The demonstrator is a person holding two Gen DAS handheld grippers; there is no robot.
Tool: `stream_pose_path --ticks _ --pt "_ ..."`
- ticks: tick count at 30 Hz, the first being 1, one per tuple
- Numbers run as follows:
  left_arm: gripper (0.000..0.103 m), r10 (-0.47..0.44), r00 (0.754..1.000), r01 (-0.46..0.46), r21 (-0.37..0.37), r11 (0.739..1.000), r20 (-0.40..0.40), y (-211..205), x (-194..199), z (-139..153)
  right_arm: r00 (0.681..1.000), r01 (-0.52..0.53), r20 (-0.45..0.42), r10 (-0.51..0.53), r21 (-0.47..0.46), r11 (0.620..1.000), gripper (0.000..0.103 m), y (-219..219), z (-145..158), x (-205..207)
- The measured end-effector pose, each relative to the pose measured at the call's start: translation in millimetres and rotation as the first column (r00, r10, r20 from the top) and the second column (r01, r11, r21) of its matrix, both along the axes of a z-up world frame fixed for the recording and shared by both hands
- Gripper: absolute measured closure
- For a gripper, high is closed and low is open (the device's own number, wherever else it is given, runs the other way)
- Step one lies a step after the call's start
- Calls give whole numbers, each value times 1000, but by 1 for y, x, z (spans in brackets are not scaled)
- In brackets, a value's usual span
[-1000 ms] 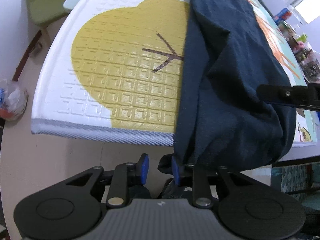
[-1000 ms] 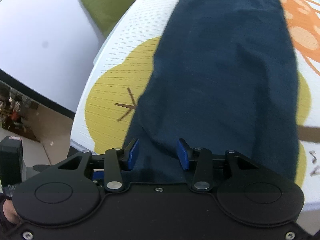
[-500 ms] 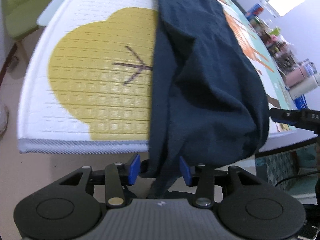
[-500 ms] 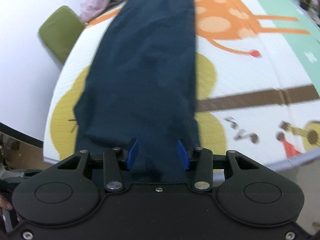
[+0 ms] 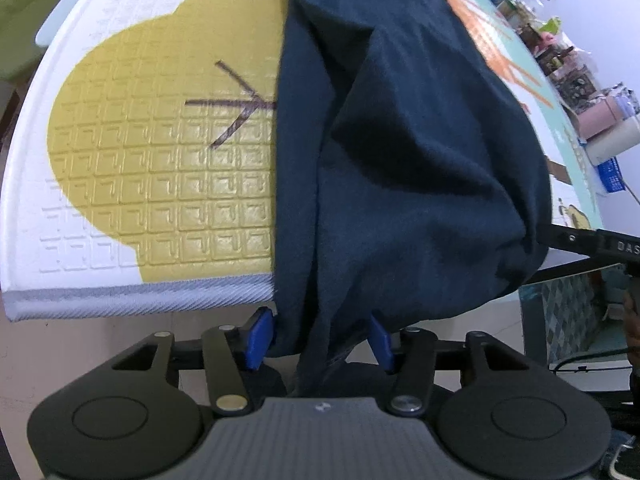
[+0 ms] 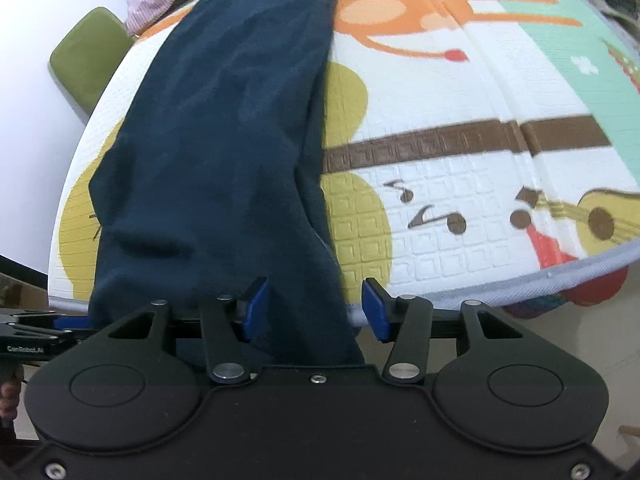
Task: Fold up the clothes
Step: 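Close both grippers on the folded edge and tug it straight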
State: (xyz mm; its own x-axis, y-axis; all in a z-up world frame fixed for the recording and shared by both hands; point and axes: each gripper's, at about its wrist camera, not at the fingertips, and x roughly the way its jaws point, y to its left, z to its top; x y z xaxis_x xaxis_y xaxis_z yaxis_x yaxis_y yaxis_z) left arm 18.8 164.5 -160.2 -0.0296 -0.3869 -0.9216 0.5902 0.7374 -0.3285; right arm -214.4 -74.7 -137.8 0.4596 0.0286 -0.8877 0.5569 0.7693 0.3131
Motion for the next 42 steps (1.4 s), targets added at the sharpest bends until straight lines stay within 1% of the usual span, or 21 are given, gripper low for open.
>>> stream_pose_path --ticks 1,4,6,7,10,11,12,14,15,17,18,19,21,22,27,29,31,32,35,39,42 --pt "49 5 1000 -5 2 1000 -4 0 1 -2 1000 -3 6 3 14 1000 54 -1 -3 0" --pt "49 26 999 -26 0 1000 -25 0 4 -7 1000 -14 3 14 16 1000 54 1 -8 5" --pt "52 34 999 -34 -5 999 -35 -3 4 -9 1000 -27 7 27 15 1000 54 4 -11 9" --pt "52 33 999 -33 -9 999 -38 -5 3 -10 1000 -31 5 31 13 999 53 6 -11 11" --pt "61 29 999 -29 -7 1000 -35 -9 1 -9 999 -55 4 55 13 998 52 10 -13 16" --pt "63 28 999 -28 -11 1000 -36 -9 1 -8 998 -59 6 59 14 998 53 10 -13 17" --pt "66 27 999 -28 -16 999 -36 -8 0 -6 998 -61 12 61 16 998 55 11 -12 17" --pt "71 24 999 -25 -24 999 -34 -7 -1 -3 998 -61 31 60 30 998 65 11 -11 15" --pt "75 22 999 -23 -26 999 -32 -6 -1 -1 997 -61 39 60 35 997 69 11 -10 14" --pt "77 26 999 -27 -38 999 -34 -4 -2 2 997 -65 54 62 46 997 86 9 -9 12" --pt "80 29 999 -31 -45 999 -36 -3 -3 4 996 -61 65 58 58 996 88 7 -8 12" --pt "83 32 999 -34 -53 998 -39 -2 -3 6 996 -57 77 52 72 996 92 5 -7 11" --pt "89 39 999 -41 -83 996 -28 0 -3 12 994 -59 96 51 83 995 94 4 -3 10" --pt "91 40 999 -42 -102 994 -22 0 -2 16 993 -58 105 49 85 995 94 4 -1 10" --pt "91 43 999 -40 -202 978 11 -5 7 36 982 -48 187 26 118 992 95 1 13 4" --pt "91 49 999 -42 -228 973 21 -7 12 43 973 -48 232 18 125 991 96 -3 23 4" --pt "92 58 998 -47 -245 968 39 -12 18 48 961 -48 276 9 132 990 96 -6 34 4" --pt "92 67 997 -54 -251 966 45 -22 23 50 955 -47 296 6 132 990 96 -8 39 5" --pt "92 97 994 -80 -290 954 46 -29 38 57 939 -35 345 -10 126 991 96 -17 52 14" --pt "92 137 988 -107 -322 941 72 -40 56 67 922 -20 386 -18 93 995 97 -30 64 36" --pt "92 179 982 -150 -316 937 65 -48 74 64 920 6 391 -33 71 997 97 -44 70 57"
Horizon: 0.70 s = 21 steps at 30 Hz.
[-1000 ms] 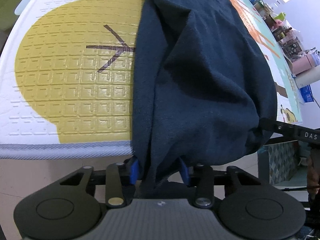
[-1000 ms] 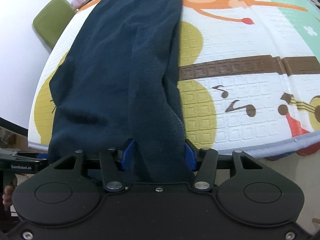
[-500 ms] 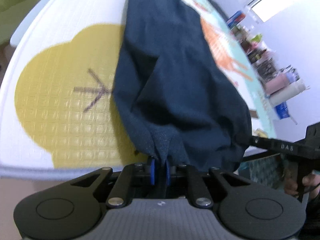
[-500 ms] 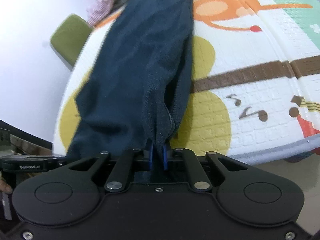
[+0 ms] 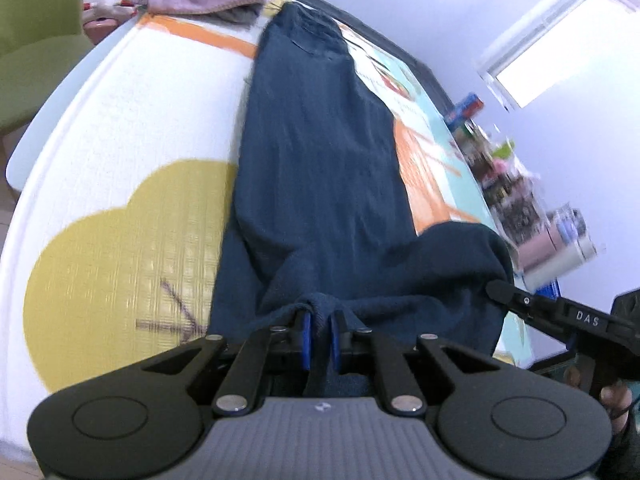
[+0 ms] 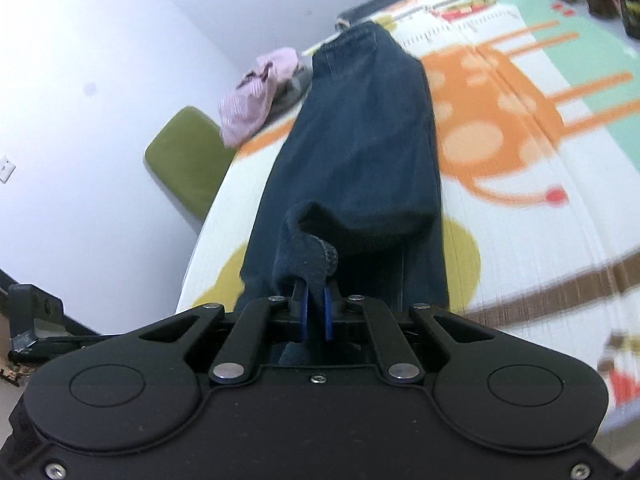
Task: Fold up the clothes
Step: 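Close both grippers on the folded edge and tug it straight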
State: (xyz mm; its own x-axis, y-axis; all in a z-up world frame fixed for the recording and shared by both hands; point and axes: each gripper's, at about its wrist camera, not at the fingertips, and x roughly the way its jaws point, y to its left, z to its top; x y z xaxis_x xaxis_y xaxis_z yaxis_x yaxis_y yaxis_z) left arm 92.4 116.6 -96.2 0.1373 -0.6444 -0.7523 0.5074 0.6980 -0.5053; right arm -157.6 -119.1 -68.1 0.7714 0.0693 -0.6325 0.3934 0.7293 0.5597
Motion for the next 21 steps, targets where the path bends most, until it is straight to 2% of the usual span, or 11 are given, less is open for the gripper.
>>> stream_pose_path --ticks 2,6,10,11,13,17,21 --pt "92 30 999 -29 28 999 -19 -2 8 -5 999 10 -36 -10 7 1000 97 -10 -3 14" --pt "91 32 998 -29 56 998 -48 2 8 -16 990 31 -137 -23 53 998 95 -22 -17 25" --pt "84 43 997 -36 106 994 -71 14 9 -27 973 74 -223 -55 79 994 79 -25 -38 12" --pt "81 44 996 -35 115 993 -74 16 9 -29 971 82 -232 -60 87 993 73 -25 -42 6" --pt "75 40 997 -31 124 992 -73 19 8 -32 969 94 -239 -68 97 991 67 -22 -45 -6" --pt "69 28 998 -18 143 990 -62 23 3 -31 972 80 -229 -58 86 993 59 -15 -44 -25" --pt "61 11 998 -2 160 987 -54 25 0 -28 968 55 -249 -39 58 997 57 -7 -45 -36"
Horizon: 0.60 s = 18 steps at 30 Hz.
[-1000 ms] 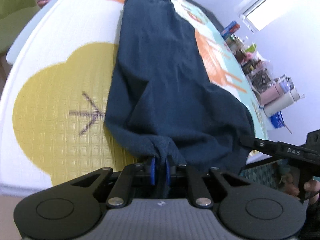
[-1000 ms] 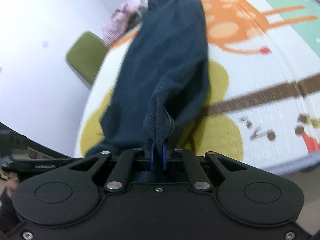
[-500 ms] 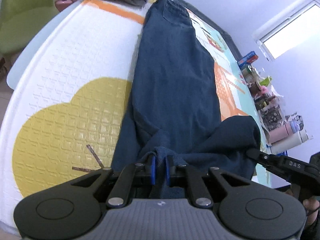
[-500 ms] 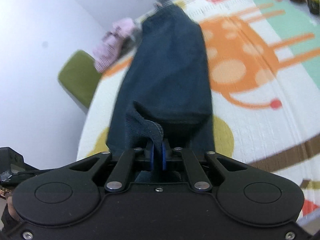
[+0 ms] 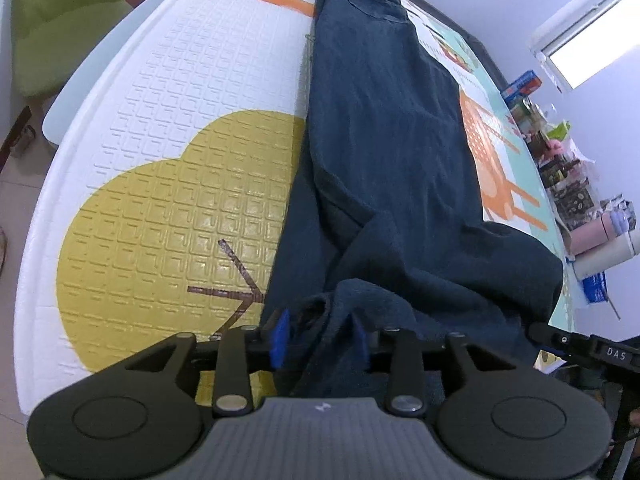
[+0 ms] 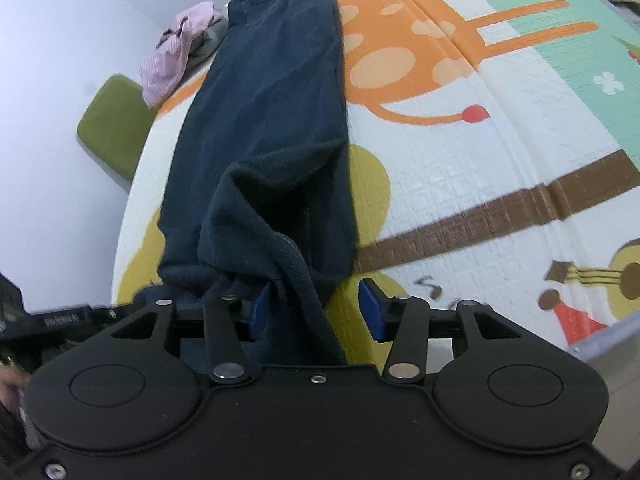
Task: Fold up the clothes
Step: 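Close both grippers on the folded edge and tug it straight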
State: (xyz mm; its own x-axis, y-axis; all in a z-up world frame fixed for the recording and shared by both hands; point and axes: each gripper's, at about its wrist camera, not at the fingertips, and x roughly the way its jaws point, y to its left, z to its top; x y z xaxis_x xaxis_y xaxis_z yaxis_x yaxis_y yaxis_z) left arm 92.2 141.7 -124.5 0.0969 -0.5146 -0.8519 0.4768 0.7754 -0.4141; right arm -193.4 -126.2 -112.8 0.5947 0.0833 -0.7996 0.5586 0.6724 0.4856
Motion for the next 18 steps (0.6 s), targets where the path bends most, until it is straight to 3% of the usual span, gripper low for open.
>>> stream_pose_path --ticks 10,18 --pt "42 -32 999 33 34 999 -31 9 -16 -6 997 -62 -45 63 30 998 45 20 -20 -15" --pt "37 -45 996 49 64 997 -75 10 -27 -22 985 -148 -90 148 7 989 40 48 -37 -4"
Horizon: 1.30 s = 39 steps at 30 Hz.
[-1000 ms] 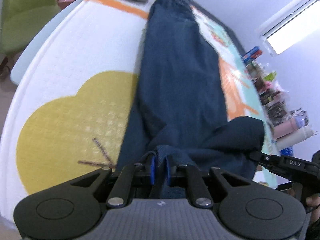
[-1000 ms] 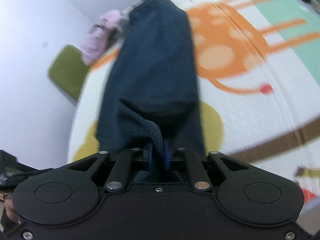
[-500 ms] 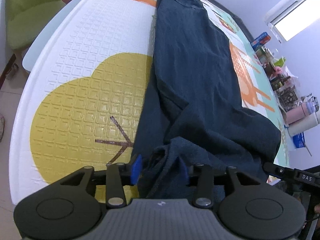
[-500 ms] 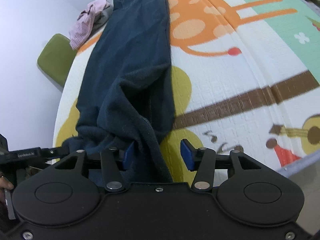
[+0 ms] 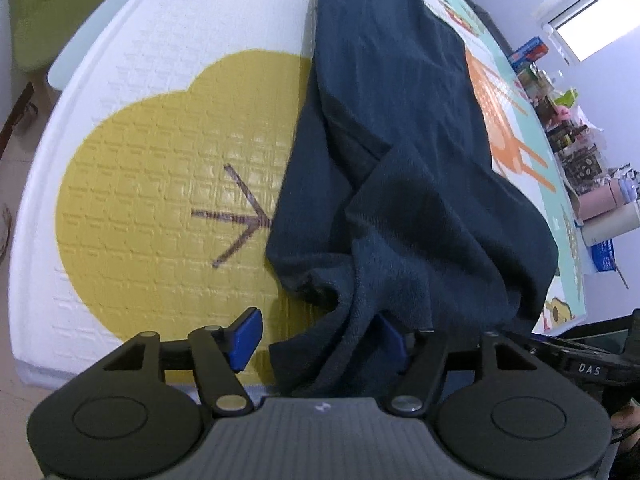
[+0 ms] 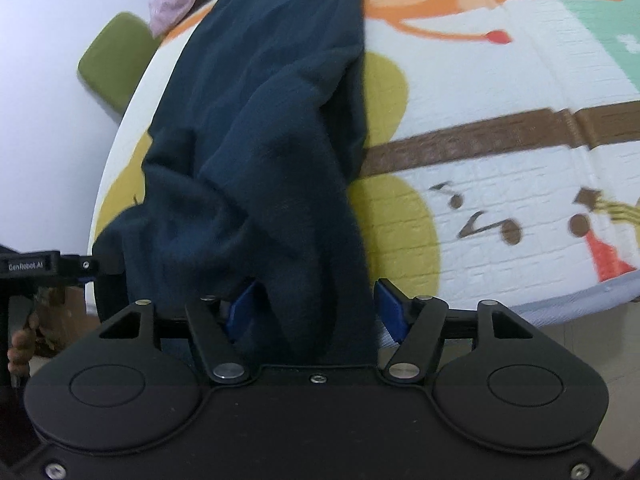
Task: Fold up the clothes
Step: 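Close both grippers on the folded edge and tug it straight, then open both grippers and release the jeans edge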
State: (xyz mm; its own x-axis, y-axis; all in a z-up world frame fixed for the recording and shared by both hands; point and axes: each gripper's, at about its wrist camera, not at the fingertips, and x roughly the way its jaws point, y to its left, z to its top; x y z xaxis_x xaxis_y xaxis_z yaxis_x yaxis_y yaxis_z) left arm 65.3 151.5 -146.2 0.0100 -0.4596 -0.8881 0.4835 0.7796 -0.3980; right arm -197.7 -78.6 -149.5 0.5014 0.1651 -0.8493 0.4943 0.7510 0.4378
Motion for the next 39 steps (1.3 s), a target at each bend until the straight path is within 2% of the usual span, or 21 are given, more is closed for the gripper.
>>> stream_pose_path --ticks 4,5,6,7,8,9,11,14,24,26,28,30,32,33,37,39 --pt "39 -16 1000 16 8 1000 -19 -2 -7 -8 999 -37 -4 37 -59 998 39 15 -2 4" --pt "40 -24 999 24 8 1000 -22 -2 -9 -9 999 -46 5 46 -55 997 45 17 -2 4" --pt "50 -34 999 34 1 999 -31 -2 -11 -9 998 -55 15 56 -47 997 54 19 -1 5" --pt "65 -45 998 44 -14 999 -52 -2 -12 -10 998 -63 20 64 -36 997 72 21 -1 4" --pt "73 -55 995 52 -34 998 -83 -1 -12 -11 997 -71 25 71 -25 997 79 22 -1 4" --pt "79 -59 994 56 -38 998 -90 0 -13 -11 996 -78 29 79 -13 997 82 23 0 4" --pt "82 -71 994 68 -35 997 -86 2 -17 -9 995 -94 38 93 9 996 89 26 1 3" --pt "85 -95 992 91 -54 994 -87 6 -23 0 995 -89 56 86 45 995 93 24 8 -2" --pt "87 -120 985 96 -184 978 -122 26 -32 39 987 -96 134 83 95 991 95 13 62 -25" --pt "86 -129 984 105 -191 976 -120 26 -32 44 984 -108 154 93 92 990 95 12 75 -28" --pt "86 -131 987 116 -149 982 -95 27 -35 45 983 -118 152 106 74 990 95 11 85 -27" --pt "85 -125 989 121 -57 991 -78 28 -33 41 987 -120 108 115 38 992 90 11 88 -26" --pt "82 -115 990 113 -22 993 -76 29 -33 37 993 -108 37 109 -19 994 70 12 87 -26" --pt "82 -109 991 109 -6 994 -76 30 -33 35 995 -99 5 99 -51 994 66 13 86 -26" --pt "71 -85 995 86 16 996 -51 28 -32 35 998 -70 -19 68 -144 987 63 11 87 -35" --pt "67 -84 996 85 15 996 -35 27 -30 36 998 -56 -9 55 -143 988 63 12 86 -35"
